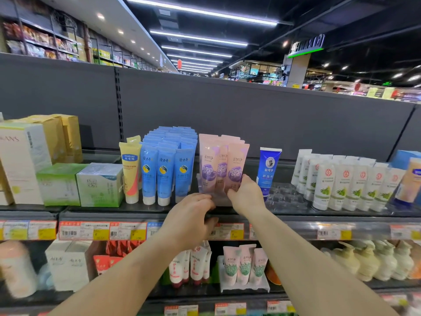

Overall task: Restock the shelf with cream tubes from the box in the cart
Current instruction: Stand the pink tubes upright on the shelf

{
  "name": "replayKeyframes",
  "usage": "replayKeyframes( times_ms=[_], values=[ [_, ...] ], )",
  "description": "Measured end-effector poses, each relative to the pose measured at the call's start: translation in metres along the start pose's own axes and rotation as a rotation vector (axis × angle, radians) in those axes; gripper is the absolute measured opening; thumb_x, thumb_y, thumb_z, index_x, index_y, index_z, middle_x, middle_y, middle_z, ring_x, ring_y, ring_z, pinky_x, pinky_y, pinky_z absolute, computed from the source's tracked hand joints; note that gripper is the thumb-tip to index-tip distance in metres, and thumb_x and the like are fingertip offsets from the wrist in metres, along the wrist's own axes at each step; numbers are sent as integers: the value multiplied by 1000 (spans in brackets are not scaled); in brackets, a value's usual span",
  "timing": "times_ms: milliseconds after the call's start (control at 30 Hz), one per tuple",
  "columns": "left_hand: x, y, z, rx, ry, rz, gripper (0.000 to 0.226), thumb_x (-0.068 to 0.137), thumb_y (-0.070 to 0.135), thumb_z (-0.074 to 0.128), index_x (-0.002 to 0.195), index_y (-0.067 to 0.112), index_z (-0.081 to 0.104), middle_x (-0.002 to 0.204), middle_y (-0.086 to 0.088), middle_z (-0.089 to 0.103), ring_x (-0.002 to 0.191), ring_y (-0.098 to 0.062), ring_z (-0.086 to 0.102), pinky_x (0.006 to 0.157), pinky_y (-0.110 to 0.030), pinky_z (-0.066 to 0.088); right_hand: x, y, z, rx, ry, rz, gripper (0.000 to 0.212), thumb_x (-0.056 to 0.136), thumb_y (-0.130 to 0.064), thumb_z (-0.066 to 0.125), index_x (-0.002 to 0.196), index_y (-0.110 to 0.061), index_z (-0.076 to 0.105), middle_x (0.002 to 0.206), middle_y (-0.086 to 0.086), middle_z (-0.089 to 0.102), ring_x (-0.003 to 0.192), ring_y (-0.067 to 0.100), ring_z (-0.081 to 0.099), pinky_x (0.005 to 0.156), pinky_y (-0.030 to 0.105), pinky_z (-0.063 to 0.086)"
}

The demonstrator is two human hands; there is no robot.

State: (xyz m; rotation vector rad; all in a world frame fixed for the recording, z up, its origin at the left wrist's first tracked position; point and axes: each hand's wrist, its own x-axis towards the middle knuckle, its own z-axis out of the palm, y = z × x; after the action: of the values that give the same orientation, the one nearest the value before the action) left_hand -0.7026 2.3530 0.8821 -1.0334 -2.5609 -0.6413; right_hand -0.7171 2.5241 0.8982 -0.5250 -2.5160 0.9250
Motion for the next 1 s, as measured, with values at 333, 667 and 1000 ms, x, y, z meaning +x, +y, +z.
replayKeyframes(
  times_ms=[333, 667, 1000],
  values=[
    [-12, -3, -17, -15, -44, 34, 35, 92, 33, 57, 124, 19, 60, 121, 3, 64, 115, -18, 55, 97, -36, 45, -52, -9, -8, 0, 44, -102, 36, 94, -32, 57, 127, -19, 49, 117, 2, 62, 109, 24, 58, 78, 29, 42],
    [-195, -140, -69, 223, -107, -99, 58, 90, 44, 44, 143, 21, 43, 151, 0, 41, 144, -25, 30, 119, -39, 15, -225, -103, 138, -362, -146, -500, 54, 98, -44, 37, 149, -24, 36, 157, 2, 29, 146, 25, 17, 120, 42, 16],
    [-471, -333, -106, 345, -466, -565, 69, 89, 54, 38, 151, 28, 22, 162, -5, 15, 149, -30, 10, 119, -49, 8, -390, -194, 379, -446, -699, -364, 64, 97, -49, 41, 153, -33, 16, 163, 1, 10, 149, 25, 3, 120, 45, 6]
  ],
)
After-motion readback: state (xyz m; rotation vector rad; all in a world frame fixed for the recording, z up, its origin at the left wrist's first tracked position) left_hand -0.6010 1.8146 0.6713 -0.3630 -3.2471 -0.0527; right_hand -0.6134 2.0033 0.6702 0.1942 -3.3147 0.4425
